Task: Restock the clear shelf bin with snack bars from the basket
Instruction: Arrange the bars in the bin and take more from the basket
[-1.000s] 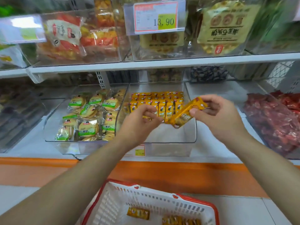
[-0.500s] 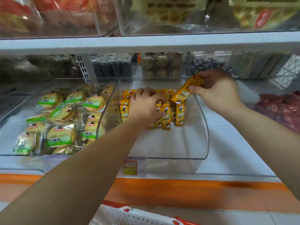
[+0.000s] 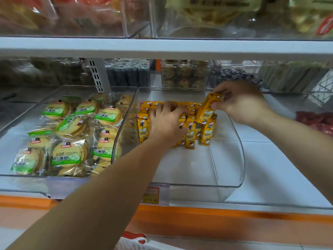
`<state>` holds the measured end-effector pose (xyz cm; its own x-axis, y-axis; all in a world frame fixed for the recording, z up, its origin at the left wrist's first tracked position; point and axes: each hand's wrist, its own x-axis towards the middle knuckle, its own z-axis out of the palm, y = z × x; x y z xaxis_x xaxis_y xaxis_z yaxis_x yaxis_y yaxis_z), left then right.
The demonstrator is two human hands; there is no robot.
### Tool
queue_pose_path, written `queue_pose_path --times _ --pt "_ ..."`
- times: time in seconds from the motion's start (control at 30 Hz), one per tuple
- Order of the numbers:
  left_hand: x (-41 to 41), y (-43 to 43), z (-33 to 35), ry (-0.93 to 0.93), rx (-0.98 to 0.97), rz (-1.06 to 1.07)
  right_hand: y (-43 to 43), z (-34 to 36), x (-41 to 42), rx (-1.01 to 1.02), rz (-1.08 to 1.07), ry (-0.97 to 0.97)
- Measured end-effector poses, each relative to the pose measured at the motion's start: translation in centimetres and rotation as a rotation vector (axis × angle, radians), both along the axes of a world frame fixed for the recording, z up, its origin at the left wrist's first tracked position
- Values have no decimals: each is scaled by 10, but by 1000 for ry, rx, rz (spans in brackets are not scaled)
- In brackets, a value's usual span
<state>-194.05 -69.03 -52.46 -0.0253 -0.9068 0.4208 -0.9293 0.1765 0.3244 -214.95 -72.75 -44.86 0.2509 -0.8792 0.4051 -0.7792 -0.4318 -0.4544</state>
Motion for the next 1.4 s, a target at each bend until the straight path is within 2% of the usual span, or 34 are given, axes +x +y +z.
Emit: queue_pose_path --times 0.17,0.4,0.57,0.8,1.0,1.13,1.27,1.4 --pt "-5 0 1 -89 -2 -47 3 10 11 -9 59 228" --pt "-2 -2 0 -5 -4 -24 -5 13 37 102 28 428" --pt "-1 -3 -2 -21 -6 -21 -17 15 45 161 25 622" --pt "3 -8 -5 -75 -76 23 -17 -1 57 80 48 896" --pt "8 -10 -8 -114 -30 -8 -11 2 54 94 32 877" --pt "8 -10 -5 -145 -4 0 -2 4 49 126 17 703" --pt "-1 5 25 -209 118 -1 30 17 42 107 32 583" --pt "2 57 70 -66 187 -89 88 35 32 91 57 470"
